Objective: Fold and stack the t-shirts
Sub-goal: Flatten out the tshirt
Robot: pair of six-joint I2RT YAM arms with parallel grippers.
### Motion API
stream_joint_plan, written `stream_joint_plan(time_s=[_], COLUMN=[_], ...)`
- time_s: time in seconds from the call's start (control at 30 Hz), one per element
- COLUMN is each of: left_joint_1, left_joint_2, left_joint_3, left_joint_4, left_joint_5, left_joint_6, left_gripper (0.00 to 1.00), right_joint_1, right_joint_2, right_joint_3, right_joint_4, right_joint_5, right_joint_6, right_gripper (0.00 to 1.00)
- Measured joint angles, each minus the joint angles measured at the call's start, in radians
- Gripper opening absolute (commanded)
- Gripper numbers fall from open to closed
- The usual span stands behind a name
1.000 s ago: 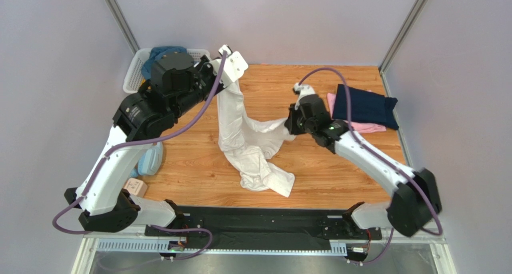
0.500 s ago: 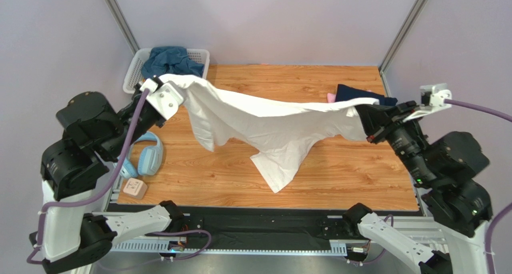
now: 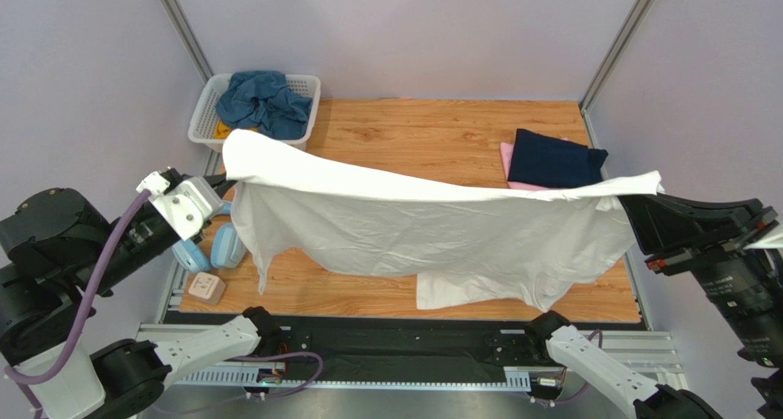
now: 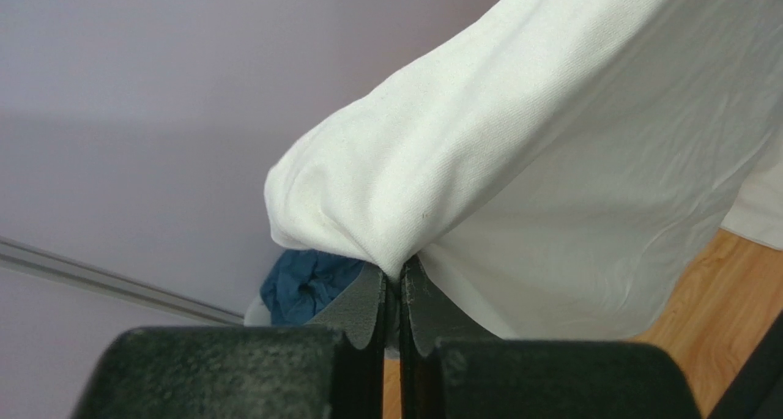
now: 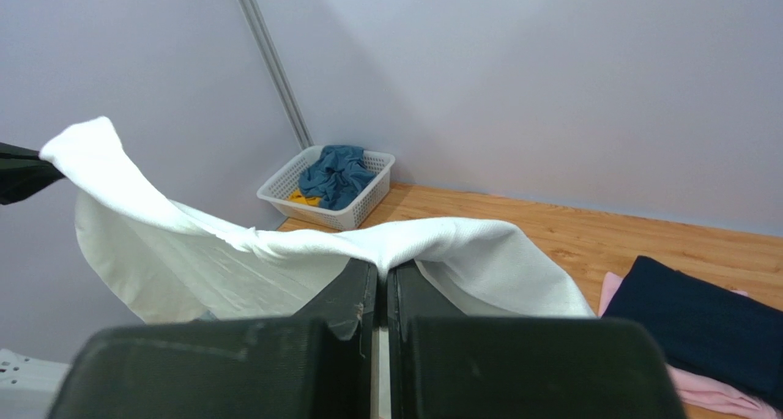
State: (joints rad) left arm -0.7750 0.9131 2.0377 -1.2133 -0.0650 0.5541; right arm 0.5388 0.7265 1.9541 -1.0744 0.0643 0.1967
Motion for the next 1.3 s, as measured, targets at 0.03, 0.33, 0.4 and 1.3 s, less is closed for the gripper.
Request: stream_joint_plan(time_s=[0.03,0.33,0.4,1.3], left_joint_1=[0.000,0.019,0.019,0.442], left_joint_2=[-0.007,-0.019,-0.065,0.437], left_joint_3=[0.001,0.112,-0.001,-0.785], left_joint_4=[-0.015,-0.106,-0.082,0.357], left_joint_5=[0.012,0.156,0.163,0.005], left_joint_6=[-0.008,-0.091,-0.103,-0.031], left_gripper=[0.00,0.00,0.00,0.00], right_joint_1=[-0.022,-0.126,-0.132,-0.202], right_joint_2=[0.011,0.054,0.043,0.764], right_joint_3=[0.039,0.209,0.123,-0.513], right_joint_4=[-0.014,-0.026,-0.001,0.477], right_joint_5=[-0.024,-0.198,-0.200,-0.038], right_joint_6=[0.000,0.007,0.013,-0.026], right_gripper=[0.00,0.00,0.00,0.00])
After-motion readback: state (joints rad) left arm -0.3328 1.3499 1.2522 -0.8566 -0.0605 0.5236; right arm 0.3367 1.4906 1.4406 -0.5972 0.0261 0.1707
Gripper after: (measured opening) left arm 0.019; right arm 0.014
